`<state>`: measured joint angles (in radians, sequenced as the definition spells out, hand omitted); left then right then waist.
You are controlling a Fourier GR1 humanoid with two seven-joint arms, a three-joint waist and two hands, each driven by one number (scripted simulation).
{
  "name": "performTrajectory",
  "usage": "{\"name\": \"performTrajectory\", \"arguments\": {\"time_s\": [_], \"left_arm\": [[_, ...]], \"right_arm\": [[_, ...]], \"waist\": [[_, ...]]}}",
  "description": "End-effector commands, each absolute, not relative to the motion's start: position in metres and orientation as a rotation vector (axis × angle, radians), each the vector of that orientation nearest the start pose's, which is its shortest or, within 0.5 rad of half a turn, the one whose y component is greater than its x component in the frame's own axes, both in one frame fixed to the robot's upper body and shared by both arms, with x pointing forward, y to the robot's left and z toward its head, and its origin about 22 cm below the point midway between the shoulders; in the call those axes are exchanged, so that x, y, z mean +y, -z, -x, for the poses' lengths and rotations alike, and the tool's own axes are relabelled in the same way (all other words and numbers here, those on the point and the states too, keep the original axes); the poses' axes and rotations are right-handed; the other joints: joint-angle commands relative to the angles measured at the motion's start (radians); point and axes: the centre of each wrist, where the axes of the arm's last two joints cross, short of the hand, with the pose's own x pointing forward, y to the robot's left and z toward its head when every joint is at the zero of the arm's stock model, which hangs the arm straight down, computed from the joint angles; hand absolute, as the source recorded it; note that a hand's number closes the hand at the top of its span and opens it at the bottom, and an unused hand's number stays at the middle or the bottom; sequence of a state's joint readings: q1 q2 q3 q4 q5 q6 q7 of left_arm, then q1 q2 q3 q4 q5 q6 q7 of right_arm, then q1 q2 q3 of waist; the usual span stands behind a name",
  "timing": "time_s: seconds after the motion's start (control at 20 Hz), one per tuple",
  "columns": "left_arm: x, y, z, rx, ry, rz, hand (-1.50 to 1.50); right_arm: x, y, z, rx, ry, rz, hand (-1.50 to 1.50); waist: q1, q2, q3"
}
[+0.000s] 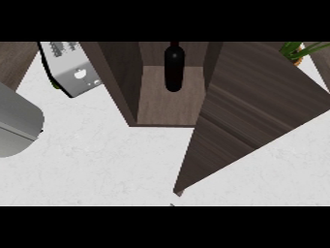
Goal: Pick up the wine, place it into the cabinet and close the cabinet
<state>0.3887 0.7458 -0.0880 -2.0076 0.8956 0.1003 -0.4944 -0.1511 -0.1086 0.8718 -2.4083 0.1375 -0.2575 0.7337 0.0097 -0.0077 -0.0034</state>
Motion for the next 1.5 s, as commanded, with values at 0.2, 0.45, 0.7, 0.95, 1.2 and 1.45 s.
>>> {"name": "performTrajectory", "arguments": {"time_s": [0.2, 0.45, 0.7, 0.95, 1.2, 1.45], "left_arm": [[0.331, -0.095, -0.167, -1.945, -0.162, 0.246, -1.5], [0.328, -0.095, -0.172, -1.939, -0.173, 0.297, -1.5], [0.324, -0.1, -0.172, -1.93, -0.171, 0.303, -1.5], [0.317, -0.088, -0.177, -1.912, -0.175, 0.303, -1.5], [0.319, -0.102, -0.18, -1.915, -0.201, 0.284, -1.5], [0.318, -0.097, -0.177, -1.927, -0.207, 0.28, -1.5]], "right_arm": [[-0.061, -0.207, -0.112, -1.758, -0.609, -0.584, 1.5], [-0.041, -0.202, -0.129, -1.757, -0.59, -0.575, 1.5], [-0.031, -0.218, -0.151, -1.741, -0.586, -0.592, 1.5], [-0.005, -0.241, -0.188, -1.771, -0.554, -0.569, 1.5], [0.014, -0.278, -0.235, -1.795, -0.542, -0.518, 1.5], [0.032, -0.268, -0.281, -1.904, -0.611, -0.27, 1.5]], "waist": [[0.005, 0.007, -0.001], [0.018, 0.01, 0.0], [0.041, 0.014, -0.001], [0.036, 0.014, 0.0], [0.026, 0.012, 0.002], [0.021, 0.012, 0.002]]}}
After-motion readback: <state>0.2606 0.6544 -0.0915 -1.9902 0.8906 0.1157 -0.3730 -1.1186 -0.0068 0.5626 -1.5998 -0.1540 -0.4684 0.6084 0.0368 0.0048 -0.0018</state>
